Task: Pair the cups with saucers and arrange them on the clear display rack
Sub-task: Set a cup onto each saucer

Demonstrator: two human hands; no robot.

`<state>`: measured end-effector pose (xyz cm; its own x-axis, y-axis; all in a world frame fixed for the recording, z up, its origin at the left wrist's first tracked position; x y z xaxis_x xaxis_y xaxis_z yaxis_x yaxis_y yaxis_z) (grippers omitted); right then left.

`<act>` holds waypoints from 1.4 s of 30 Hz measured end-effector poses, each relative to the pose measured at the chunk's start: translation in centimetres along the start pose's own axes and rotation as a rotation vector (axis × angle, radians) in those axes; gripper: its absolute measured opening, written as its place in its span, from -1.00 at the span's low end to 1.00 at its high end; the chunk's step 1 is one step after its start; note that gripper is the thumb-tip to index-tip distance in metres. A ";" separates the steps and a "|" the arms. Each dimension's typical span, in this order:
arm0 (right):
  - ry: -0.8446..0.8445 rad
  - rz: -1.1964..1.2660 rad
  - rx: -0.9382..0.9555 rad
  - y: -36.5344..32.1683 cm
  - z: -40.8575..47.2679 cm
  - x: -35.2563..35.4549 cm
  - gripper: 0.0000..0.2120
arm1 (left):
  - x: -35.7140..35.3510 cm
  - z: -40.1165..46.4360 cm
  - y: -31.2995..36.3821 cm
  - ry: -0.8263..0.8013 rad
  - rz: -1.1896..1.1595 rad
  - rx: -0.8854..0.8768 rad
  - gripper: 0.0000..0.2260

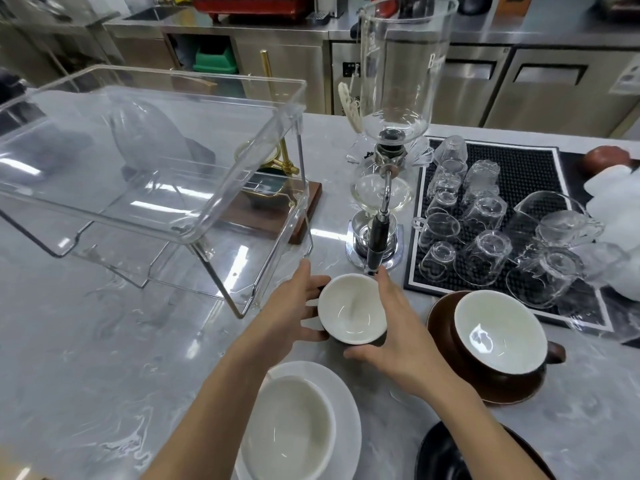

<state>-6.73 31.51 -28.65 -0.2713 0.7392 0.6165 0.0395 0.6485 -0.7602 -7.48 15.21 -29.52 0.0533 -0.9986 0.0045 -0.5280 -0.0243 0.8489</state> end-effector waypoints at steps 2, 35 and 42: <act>-0.003 0.006 0.001 0.0 0.0 0.0 0.28 | 0.1 0.0 0.0 -0.006 -0.001 0.001 -0.47; 0.194 0.440 0.172 -2.4 -10.1 6.8 0.20 | -3.5 -10.0 3.7 -0.217 -0.102 -0.244 -0.49; 0.281 0.455 0.114 -0.1 -14.7 7.9 0.16 | -7.5 -12.7 1.3 -0.351 -0.197 -0.240 -0.56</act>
<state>5.29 39.95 -20.72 0.0173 0.9709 0.2389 -0.0162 0.2392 -0.9708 2.20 23.30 -21.73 -0.1784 -0.9328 -0.3132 -0.3234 -0.2450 0.9140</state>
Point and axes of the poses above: each hand's wrist, its own z-axis towards the middle knuckle, its own x-axis out of the back of the hand, y = z × x, the point moved 10 cm from there along z, towards the middle knuckle, and after that the axes turned 7 degrees about -x, right-handed, at the moved point
